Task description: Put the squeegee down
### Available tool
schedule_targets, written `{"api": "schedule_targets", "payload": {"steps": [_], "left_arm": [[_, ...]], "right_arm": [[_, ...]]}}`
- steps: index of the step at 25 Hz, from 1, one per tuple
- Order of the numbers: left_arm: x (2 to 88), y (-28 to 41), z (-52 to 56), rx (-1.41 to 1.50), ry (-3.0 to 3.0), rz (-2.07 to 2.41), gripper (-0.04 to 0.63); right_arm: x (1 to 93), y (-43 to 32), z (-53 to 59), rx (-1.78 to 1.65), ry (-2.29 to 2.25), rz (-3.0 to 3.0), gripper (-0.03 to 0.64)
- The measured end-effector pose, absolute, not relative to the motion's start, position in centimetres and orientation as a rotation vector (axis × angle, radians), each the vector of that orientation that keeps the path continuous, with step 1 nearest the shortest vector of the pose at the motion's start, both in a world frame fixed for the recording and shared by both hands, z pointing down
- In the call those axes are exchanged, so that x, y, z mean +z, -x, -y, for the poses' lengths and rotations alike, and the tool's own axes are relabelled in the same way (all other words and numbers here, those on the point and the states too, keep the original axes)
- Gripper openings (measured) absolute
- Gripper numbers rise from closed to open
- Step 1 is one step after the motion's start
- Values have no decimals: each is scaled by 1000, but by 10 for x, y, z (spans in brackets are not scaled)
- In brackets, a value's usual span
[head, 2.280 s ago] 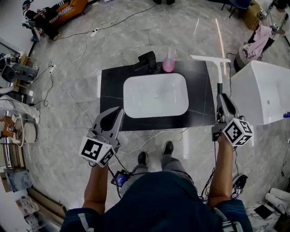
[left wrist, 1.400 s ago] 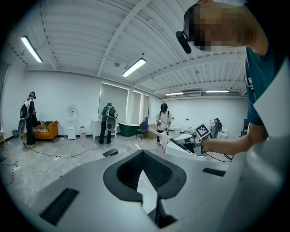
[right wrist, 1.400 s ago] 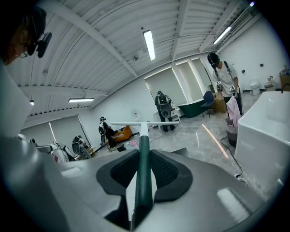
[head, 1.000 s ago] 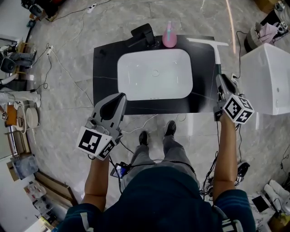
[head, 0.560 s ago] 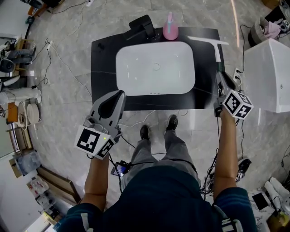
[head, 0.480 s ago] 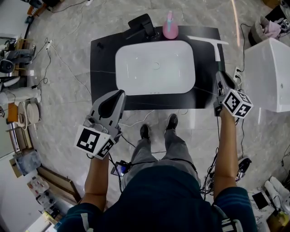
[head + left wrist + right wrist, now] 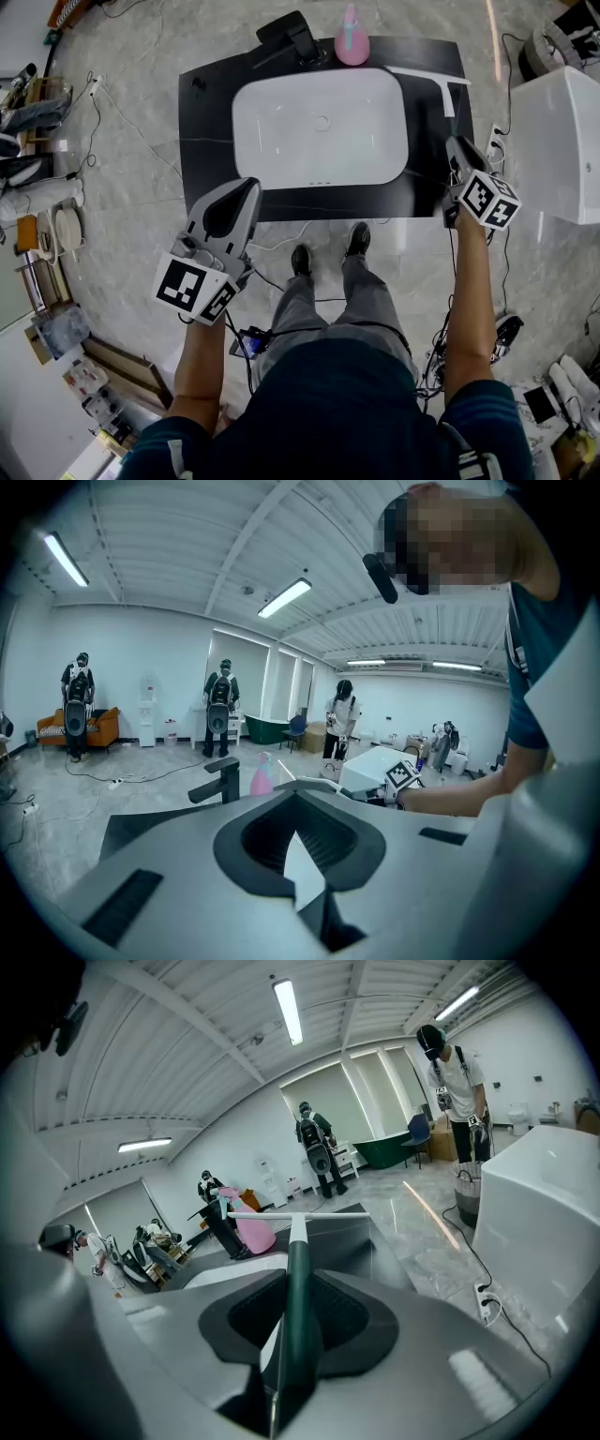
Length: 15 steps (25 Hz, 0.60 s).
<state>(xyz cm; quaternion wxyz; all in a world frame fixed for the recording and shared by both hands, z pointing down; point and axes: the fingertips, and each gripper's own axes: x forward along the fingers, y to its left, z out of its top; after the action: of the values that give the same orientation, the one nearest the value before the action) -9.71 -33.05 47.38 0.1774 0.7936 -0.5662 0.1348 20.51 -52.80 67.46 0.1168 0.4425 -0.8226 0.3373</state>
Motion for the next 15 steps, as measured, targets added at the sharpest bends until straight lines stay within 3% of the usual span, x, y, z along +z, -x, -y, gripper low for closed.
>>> {"api": "schedule_targets", "payload": {"steps": [15], "left_arm": [[482,97,346,368,-2230,1584,5]], "right_arm": [[709,-207,526,959,-1273,2342,103]]}}
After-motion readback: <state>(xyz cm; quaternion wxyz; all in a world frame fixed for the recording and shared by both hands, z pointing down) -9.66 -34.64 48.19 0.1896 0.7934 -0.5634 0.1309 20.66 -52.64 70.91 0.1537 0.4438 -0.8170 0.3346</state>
